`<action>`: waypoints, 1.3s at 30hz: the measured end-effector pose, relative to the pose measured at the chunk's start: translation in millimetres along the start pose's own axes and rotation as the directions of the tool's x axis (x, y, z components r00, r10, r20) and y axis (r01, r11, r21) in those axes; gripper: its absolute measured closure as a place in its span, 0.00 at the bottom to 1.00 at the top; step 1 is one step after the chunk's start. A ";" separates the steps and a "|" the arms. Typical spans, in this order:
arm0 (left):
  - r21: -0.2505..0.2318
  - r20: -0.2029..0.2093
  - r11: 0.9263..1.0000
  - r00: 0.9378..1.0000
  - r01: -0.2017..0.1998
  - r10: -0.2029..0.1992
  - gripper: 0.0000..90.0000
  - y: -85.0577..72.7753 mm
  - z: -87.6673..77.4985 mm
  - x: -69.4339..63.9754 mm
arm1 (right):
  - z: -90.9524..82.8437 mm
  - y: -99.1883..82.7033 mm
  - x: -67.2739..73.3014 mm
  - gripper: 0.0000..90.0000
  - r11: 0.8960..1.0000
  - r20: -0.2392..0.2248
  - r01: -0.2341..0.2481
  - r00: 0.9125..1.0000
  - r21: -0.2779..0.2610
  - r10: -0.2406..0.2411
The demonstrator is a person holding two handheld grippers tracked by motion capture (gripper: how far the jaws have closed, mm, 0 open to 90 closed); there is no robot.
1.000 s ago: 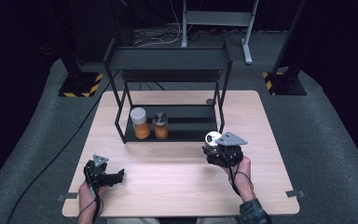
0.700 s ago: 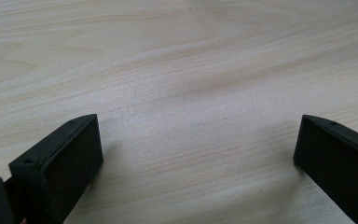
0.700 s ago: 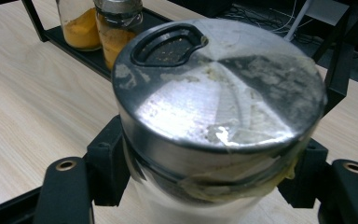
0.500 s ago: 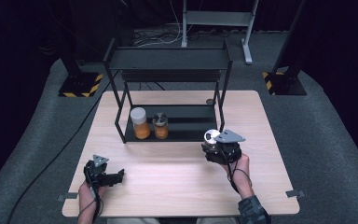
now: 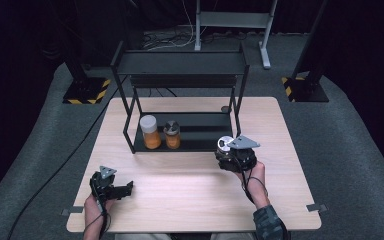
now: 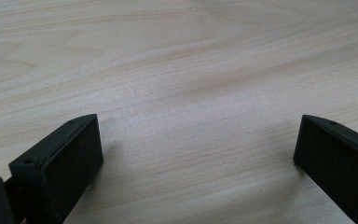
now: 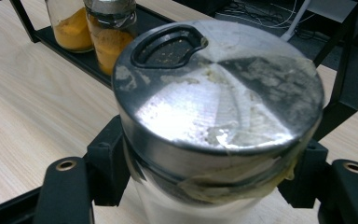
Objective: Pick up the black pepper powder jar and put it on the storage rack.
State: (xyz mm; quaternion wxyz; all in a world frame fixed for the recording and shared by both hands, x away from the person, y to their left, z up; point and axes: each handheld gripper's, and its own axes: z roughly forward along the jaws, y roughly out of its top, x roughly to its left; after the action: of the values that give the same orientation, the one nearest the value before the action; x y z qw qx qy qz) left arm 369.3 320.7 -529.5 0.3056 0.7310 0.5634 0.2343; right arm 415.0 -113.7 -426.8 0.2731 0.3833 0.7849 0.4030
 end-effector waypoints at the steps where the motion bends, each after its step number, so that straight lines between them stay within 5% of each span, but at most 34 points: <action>1: 0.000 0.000 1.000 1.000 0.000 0.000 0.01 0.0 0.0 0.0 | 0.8 0.7 0.1 0.34 1.000 0.000 0.000 1.000 0.001 0.000; 39: -0.001 0.000 1.000 1.000 0.002 -0.002 0.01 0.0 0.1 -0.1 | 28.3 16.7 -3.6 0.34 1.000 -0.001 -0.010 1.000 0.028 0.010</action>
State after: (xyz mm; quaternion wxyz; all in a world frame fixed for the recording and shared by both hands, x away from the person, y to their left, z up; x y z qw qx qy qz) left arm 369.3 320.6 -529.6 0.3063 0.7303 0.5639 0.2344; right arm 444.2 -98.3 -427.2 0.2650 0.3909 0.7887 0.3935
